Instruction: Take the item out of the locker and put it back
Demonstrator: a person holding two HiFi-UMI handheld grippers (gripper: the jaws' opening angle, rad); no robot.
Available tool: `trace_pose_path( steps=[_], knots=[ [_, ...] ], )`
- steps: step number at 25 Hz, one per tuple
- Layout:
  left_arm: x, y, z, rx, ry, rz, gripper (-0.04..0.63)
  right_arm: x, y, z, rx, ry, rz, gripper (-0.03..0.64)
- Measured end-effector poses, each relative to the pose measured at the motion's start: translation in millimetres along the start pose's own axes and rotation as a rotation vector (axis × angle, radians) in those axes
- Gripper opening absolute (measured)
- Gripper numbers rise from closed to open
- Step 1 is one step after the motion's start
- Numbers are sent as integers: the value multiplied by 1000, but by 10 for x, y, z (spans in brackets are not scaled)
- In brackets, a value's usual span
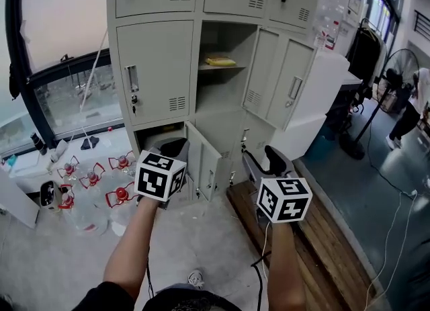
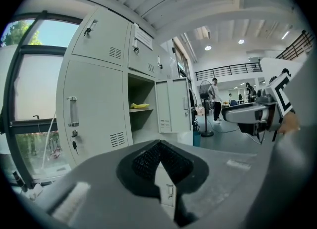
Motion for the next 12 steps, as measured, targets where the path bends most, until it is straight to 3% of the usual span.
trace_pose_path(
  steps=[12],
  knots=[
    [-535, 14, -531, 15, 5, -20, 0, -810, -6, 8, 6, -16, -18, 287]
  ],
)
Point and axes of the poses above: the fingertips, and each gripper's own axes: x backward along the fingers, z to its right, y out of its underside, the point moved 4 cm from there along x, backward along the fingers, and after that the axes turned 4 degrees about y, right-handed, at the moved point
